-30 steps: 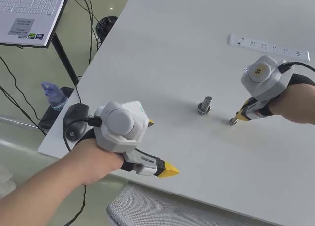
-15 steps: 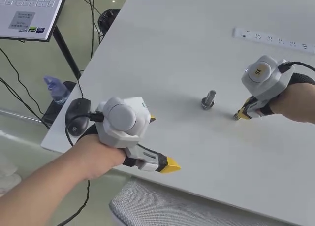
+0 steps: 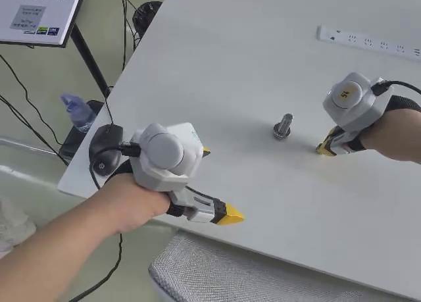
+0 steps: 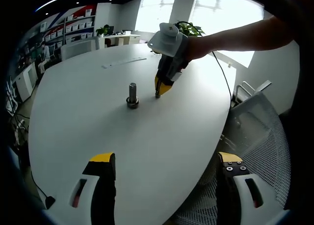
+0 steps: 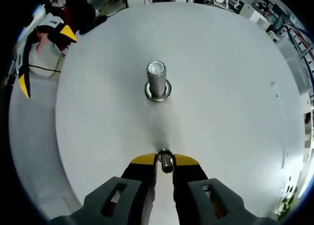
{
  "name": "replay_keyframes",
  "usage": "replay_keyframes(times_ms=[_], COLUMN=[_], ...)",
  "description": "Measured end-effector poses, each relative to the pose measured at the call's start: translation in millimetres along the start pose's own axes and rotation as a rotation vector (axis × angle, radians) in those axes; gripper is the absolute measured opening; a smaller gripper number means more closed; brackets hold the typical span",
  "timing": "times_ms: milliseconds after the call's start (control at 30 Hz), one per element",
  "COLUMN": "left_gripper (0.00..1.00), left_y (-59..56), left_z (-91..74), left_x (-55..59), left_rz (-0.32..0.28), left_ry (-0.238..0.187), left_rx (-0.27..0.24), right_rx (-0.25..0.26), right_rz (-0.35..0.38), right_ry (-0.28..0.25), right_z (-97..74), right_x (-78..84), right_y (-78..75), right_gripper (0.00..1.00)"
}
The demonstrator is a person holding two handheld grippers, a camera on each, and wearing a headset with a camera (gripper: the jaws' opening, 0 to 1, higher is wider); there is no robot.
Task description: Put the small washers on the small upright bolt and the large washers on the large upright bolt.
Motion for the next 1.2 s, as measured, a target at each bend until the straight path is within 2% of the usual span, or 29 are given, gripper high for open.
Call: replay_keyframes(times_ms=[367,800,967,1200], left_gripper=[0.84,0.83,0.83,0.83], left_y=[0.6,-0.2,-1.2,-2.9], left_z=[0.4,1.3,1.0,-0.3], left_x=[1.3,0.9,1.2,0.5], left_rz=[-0.003,0.006,0.008,0.01], left_ry=[0.006,0.01,0.013,0.011], left_rx=[0.004,0.005,0.006,0.002], right_rx=[-0.002,0.007,0.018,0.01], right_rz=[0.01,-0.016,-0.018,-0.025], right_ry=[0.002,-0.004,-0.018,-0.014], right_z=[-0.9,-2.0,-3.6,-5.8], right_x=[-0.4,-0.6,-2.3,-1.4], right_y=[-0.1,-0.8,-2.7,-1.4], right_gripper=[0.13,0.14,0.23,0.24])
Point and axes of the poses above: the centre of the closed fingertips' face, and the gripper's own axes: z roughly forward along the fingers, y roughly to its left, x roughly out of its underside, the point moved 2 cm from there along -z, roughly backward along the fingers, and after that the axes turned 4 degrees about x, right-handed, at the moved point
